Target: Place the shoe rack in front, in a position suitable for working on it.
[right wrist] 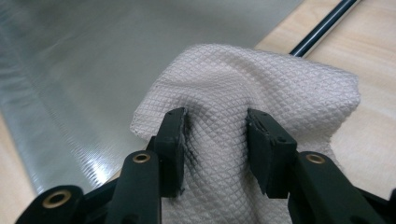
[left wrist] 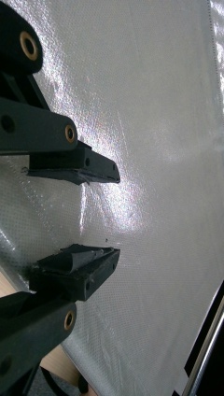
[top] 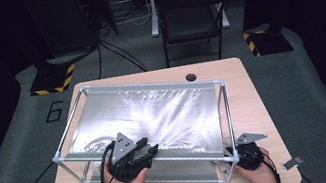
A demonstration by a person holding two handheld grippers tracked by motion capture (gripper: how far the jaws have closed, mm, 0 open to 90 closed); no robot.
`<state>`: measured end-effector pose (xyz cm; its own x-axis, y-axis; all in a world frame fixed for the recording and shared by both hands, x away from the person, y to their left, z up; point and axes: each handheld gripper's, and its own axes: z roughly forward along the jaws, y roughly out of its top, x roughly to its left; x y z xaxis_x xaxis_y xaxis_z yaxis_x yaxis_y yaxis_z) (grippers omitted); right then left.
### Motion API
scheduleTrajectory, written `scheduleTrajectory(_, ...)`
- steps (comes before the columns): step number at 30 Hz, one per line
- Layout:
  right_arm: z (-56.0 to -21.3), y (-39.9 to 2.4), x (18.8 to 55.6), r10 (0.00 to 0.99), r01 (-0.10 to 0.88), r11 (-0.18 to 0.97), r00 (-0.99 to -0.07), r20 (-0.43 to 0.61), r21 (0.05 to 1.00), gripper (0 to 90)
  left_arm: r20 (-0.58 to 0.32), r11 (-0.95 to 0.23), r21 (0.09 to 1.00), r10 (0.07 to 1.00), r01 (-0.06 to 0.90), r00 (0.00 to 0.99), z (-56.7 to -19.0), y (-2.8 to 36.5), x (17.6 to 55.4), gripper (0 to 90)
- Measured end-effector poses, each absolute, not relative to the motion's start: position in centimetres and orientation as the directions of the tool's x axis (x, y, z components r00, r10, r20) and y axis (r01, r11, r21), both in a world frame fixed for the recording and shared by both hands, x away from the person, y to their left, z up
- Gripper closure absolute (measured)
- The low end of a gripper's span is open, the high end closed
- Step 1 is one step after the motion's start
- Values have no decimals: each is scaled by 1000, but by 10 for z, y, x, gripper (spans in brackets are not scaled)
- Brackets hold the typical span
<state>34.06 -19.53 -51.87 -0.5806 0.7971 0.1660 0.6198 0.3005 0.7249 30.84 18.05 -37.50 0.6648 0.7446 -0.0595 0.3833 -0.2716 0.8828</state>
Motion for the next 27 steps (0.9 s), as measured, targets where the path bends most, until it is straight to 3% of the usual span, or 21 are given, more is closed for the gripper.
scheduleTrajectory(9, -519, -196, 338, 799, 620, 298, -578, 165, 726, 589, -47, -290, 882, 731, 372, 681, -372, 180, 310, 549)
scheduleTrajectory(15, -519, -202, 344, 812, 615, 292, -564, 150, 733, 599, -87, -281, 882, 691, 378, 717, -370, 176, 310, 499)
scheduleTrajectory(24, -518, -209, 355, 822, 635, 273, -544, 168, 722, 609, -97, -294, 875, 672, 385, 734, -366, 171, 308, 492)
scheduleTrajectory(27, -518, -209, 360, 827, 637, 265, -536, 169, 724, 612, -106, -283, 878, 671, 386, 734, -366, 174, 309, 439)
